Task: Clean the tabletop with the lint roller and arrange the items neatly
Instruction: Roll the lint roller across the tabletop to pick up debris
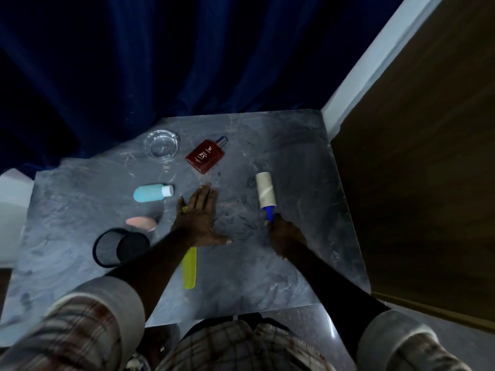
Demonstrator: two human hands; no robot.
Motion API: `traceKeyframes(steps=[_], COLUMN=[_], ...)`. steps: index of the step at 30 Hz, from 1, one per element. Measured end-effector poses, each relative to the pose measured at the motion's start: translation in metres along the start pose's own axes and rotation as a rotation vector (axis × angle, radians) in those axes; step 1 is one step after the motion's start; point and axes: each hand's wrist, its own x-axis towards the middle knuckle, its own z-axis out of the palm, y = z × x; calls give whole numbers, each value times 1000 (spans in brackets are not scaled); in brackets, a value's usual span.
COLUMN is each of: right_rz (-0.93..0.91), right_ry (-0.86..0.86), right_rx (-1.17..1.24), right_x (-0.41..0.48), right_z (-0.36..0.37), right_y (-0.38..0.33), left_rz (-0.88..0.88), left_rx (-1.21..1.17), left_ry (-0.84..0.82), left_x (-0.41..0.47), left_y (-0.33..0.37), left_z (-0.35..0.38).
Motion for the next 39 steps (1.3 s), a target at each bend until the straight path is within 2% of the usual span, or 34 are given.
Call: traceKeyframes(steps=[9,13,16,26,29,33,36,39], right_rz=[-194,-190,-191,19,91,113,108,106], right_ry=[-8,-119,-28,39,40,66,98,22], right_rx=[-157,-116,-114,64,184,237,184,174], right_x=[-15,-14,-17,-10,-10,-12,-12,-9], right_z=[40,42,41,13,3,-4,-8,-12], right_y=[-52,-57,-55,-9,4,18,25,28], left_rz=[14,24,15,-2,-3,-5,-4,-4], left_rx=[7,34,27,4,7,21,19,18], left_ry=[11,16,7,27,15,-13,-23,-25], left_x=[1,1,1,-1,-2,-2,-2,-3], left_y=[-3,-3,-2,-1,-1,0,1,2], left_z=[2,3,2,3,1,-3,-5,-6])
